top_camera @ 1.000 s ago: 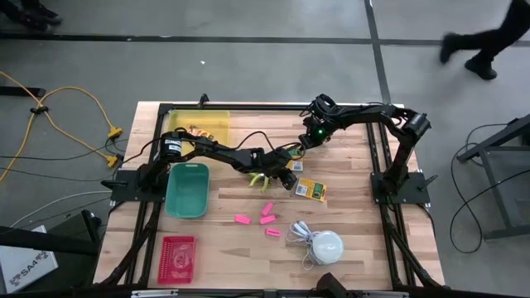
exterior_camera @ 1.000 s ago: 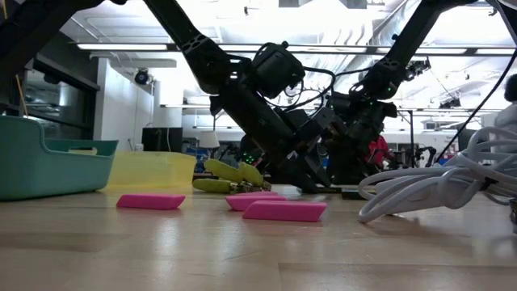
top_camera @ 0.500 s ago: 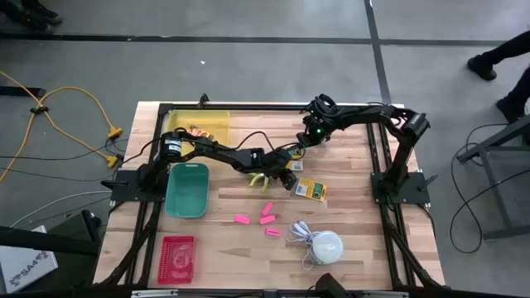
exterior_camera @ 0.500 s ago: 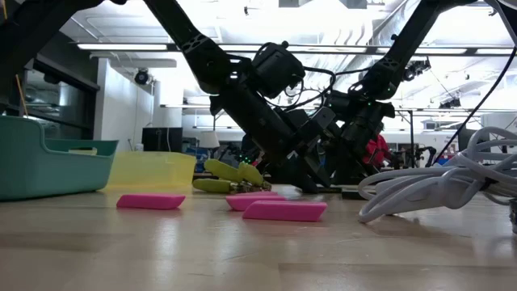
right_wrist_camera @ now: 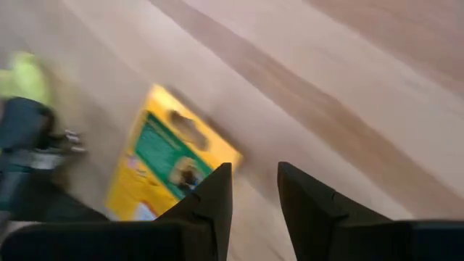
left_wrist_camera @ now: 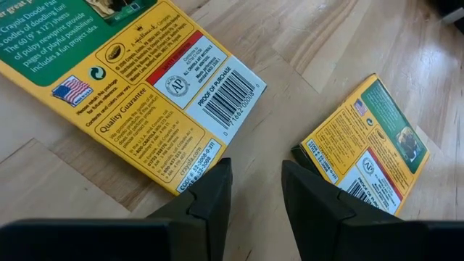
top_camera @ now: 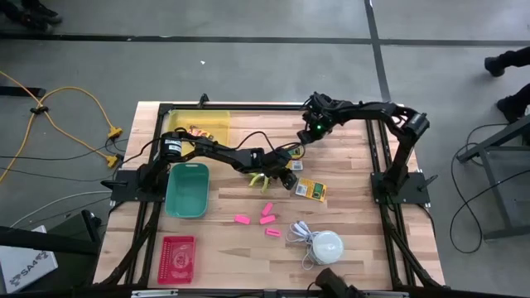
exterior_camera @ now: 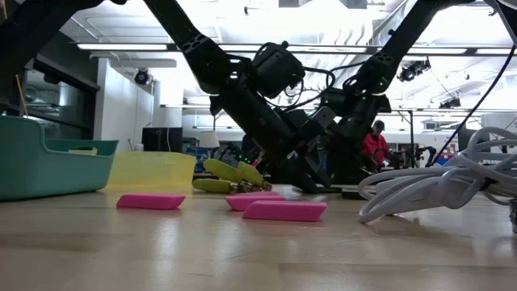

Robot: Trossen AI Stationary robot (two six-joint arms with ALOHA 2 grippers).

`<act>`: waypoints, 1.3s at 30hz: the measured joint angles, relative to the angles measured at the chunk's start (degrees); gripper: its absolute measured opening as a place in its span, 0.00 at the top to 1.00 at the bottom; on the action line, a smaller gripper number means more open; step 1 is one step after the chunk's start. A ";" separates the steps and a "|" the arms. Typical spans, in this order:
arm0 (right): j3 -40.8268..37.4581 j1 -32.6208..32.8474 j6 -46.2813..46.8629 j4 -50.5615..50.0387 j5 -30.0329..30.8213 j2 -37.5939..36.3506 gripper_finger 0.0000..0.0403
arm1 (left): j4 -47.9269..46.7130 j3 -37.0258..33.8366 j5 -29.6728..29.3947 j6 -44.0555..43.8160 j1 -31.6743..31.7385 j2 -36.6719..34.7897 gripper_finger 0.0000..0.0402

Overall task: Pick & Place School Supplies
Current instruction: Put the top yellow crayon box into the yellow bin

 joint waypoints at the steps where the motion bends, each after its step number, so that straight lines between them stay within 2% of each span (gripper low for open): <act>1: 0.38 -0.18 -1.25 -1.25 1.03 0.00 0.75 | 0.01 0.00 0.00 0.00 0.00 0.00 0.70; 13: 0.66 -0.95 -7.94 -0.10 0.98 2.01 0.75 | 0.44 -0.04 0.00 -0.85 -0.02 0.02 0.70; 16: 0.86 -1.11 -8.24 1.06 -2.33 3.91 0.75 | 0.48 -0.04 0.00 -0.87 -0.02 0.02 0.70; 19: 1.88 -1.01 -9.65 0.39 -2.28 4.34 0.75 | 0.61 -0.04 0.00 -1.36 0.00 0.02 0.70; 22: 2.47 -1.33 -9.17 1.12 -4.97 4.71 0.75 | 0.67 -0.04 0.02 -1.39 0.00 0.02 0.70; 39: 3.06 0.76 -9.53 0.11 -3.89 5.47 0.75 | 0.79 -0.04 0.02 -1.49 0.00 0.02 0.70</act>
